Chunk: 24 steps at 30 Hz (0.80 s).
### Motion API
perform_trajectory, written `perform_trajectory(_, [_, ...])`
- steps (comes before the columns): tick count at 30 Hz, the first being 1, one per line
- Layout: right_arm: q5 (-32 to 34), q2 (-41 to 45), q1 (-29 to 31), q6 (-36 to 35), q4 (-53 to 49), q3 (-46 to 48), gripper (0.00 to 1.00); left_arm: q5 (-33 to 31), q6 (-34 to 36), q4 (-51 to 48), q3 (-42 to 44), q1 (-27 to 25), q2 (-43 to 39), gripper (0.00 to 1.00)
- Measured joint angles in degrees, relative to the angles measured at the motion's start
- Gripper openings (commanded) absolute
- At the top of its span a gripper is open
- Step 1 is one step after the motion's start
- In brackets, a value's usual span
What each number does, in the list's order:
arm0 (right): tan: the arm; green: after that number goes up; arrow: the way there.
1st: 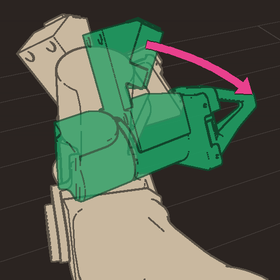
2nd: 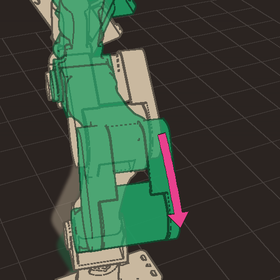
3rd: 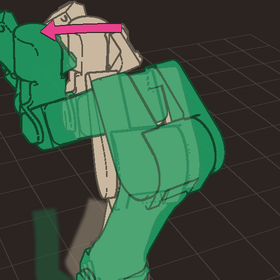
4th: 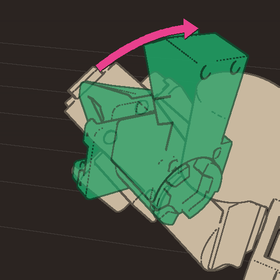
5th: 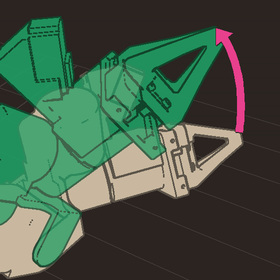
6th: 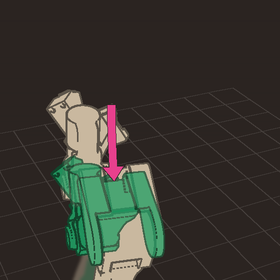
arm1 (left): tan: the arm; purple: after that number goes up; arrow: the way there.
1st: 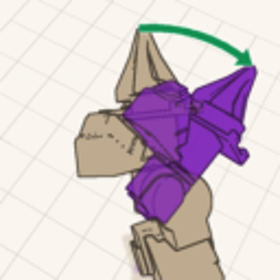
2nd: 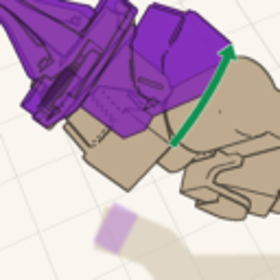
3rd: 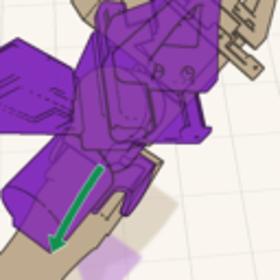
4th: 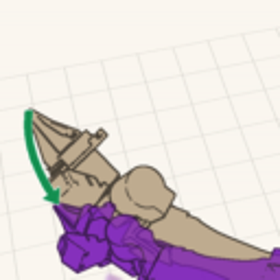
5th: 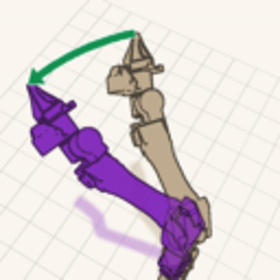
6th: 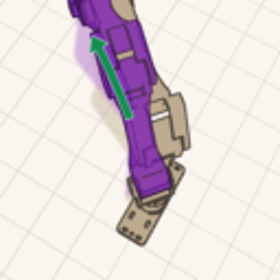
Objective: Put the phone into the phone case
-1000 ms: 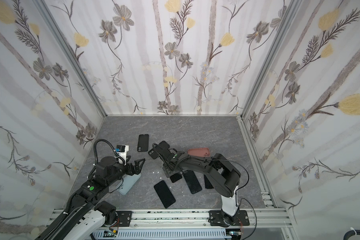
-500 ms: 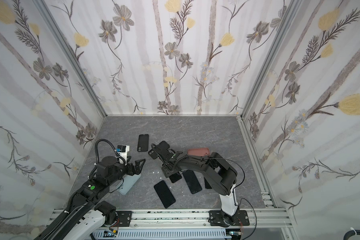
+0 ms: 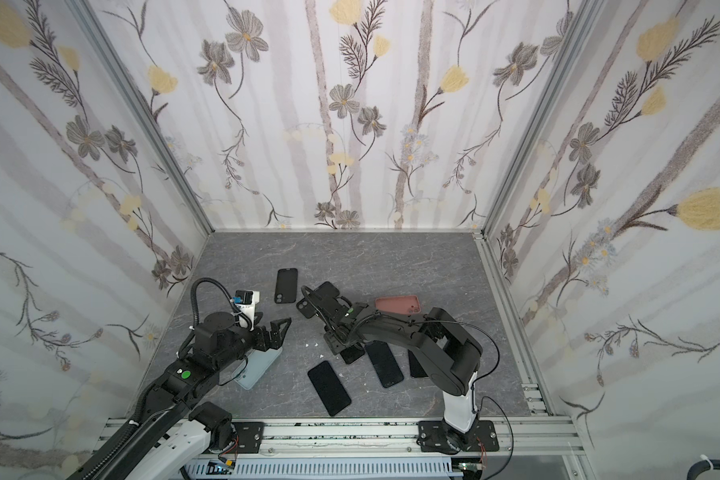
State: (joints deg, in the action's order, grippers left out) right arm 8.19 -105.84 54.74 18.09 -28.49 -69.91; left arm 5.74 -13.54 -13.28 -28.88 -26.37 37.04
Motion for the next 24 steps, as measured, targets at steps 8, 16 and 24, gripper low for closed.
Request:
perform_trajectory(8, [1.14, 6.08, 0.94, -3.69, 3.58, 2.93, 0.62, 3.10, -0.76, -0.83, -2.49, -0.02, 3.61, 0.99])
perform_trajectory(16, [0.96, 13.16, 3.41, -8.72, 10.25, 6.91, 0.62, 9.27, -6.71, -1.64, -7.02, -0.04, 12.15, 0.89])
perform_trajectory(24, [-3.91, 17.90, 6.43, -13.27, 16.59, 8.66, 0.61, 18.82, -12.15, -0.37, -8.24, -0.04, 16.70, 0.77])
